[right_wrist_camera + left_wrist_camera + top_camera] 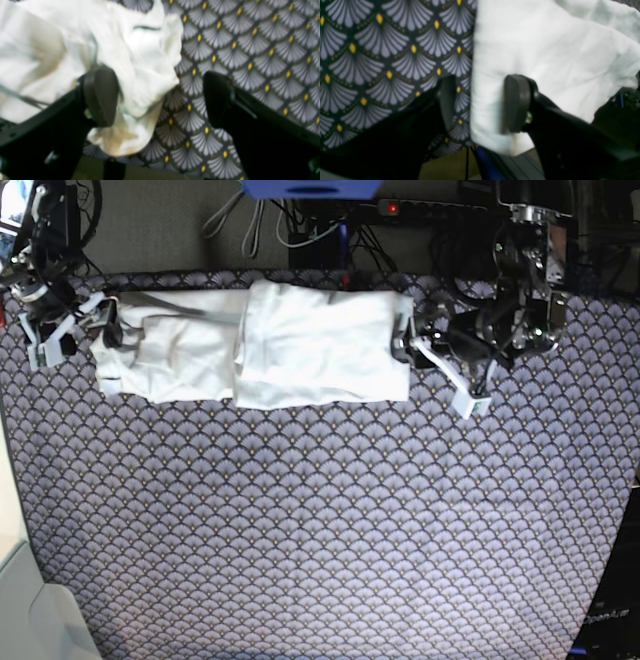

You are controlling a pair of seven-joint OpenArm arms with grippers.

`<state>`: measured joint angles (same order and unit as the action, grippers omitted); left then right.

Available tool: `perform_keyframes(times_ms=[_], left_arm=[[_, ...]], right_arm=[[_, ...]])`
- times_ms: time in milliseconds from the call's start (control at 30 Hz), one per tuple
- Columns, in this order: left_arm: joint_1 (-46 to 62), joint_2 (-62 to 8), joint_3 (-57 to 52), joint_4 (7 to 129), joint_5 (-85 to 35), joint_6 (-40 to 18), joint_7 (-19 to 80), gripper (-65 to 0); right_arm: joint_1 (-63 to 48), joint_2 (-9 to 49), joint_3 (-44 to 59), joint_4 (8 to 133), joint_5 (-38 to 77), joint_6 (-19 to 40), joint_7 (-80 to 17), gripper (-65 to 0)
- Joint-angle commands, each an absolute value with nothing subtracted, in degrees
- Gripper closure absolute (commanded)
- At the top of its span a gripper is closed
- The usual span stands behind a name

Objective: Fold the T-shirt properly
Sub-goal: 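Grasp the shirt end near the right gripper with the right gripper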

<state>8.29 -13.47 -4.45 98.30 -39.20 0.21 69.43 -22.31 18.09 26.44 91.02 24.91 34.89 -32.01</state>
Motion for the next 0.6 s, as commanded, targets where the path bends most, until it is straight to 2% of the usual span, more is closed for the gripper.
perform_keyframes(times_ms=[0, 267, 567], left_arm=[[7.6, -13.8, -4.7, 99.3, -39.9, 0.0, 69.2, -31.6], [6.5, -13.8, -4.7, 99.2, -40.0, 0.2, 69.2, -31.6], [6.5, -13.6, -4.7, 99.2, -39.8, 0.2, 69.2, -31.6]], right_arm=[[-22.2, 18.9, 25.9, 91.6, 25.6, 35.2, -31.2, -54.8], [-22.2, 18.7, 20.4, 92.1, 25.7, 35.2, -31.2, -54.8], [-20.4, 18.2, 19.4, 92.1, 25.9, 35.2, -31.2, -54.4]])
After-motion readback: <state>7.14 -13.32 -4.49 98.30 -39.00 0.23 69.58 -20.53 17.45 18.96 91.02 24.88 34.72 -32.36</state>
